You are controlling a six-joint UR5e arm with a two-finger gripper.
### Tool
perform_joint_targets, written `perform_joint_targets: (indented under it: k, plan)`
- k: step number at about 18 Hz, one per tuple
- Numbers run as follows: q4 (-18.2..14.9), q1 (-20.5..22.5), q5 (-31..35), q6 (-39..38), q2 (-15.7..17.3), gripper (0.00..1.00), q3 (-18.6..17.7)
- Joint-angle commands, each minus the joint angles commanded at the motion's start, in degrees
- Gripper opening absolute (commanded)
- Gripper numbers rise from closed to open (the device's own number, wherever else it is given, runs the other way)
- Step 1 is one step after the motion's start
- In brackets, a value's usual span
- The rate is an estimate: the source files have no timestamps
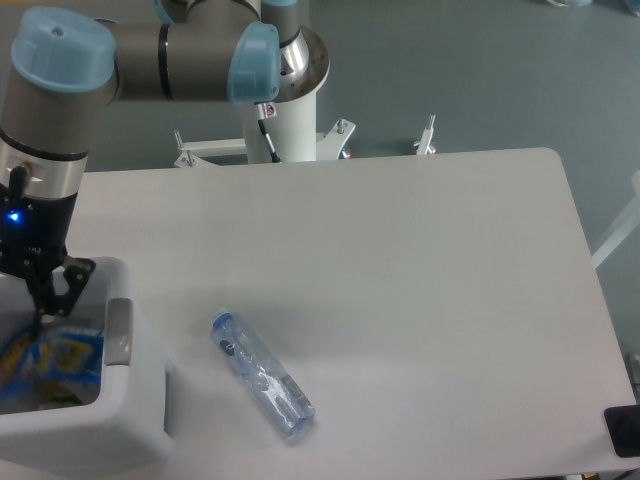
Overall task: Place the trash in the trash can
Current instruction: 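Lower the wrapper into the bin and open the gripper, then move the open gripper to the clear plastic water bottle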
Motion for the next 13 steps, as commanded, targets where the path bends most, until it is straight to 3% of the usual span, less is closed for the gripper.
perform_joint_targets:
  k: [2,6,11,13]
  plan:
    - [0.00,2.10,0.09,-1.48,0.09,1.00,-0.17]
    - [0.00,10.71,0.26,-7.99,1.76,1.00,-1.49]
    - [-0.53,18.10,0.61,-10.46,-0.61,1.00,-2.63]
    - [-0.53,19.77,5.68,-10.46,-0.96,1.00,-4.21]
